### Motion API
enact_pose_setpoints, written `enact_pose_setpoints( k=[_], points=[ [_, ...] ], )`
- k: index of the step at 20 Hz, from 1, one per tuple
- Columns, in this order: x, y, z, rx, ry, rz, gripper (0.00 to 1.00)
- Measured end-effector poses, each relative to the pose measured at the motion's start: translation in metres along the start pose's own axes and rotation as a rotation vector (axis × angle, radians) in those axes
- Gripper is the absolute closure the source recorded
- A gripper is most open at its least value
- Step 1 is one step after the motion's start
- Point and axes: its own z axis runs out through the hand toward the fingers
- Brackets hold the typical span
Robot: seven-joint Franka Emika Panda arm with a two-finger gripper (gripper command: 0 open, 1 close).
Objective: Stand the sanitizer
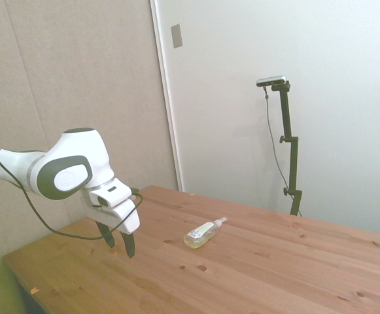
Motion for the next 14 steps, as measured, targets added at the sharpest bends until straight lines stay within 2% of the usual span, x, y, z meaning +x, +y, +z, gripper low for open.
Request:
enact_pose_setpoints(
  k=[6,14],
  points=[
    [0.021,-0.010,-0.007,0.028,0.020,0.034,0.00],
    [0.114,-0.086,-0.003,0.038,0.075,0.101,0.00]
  ],
)
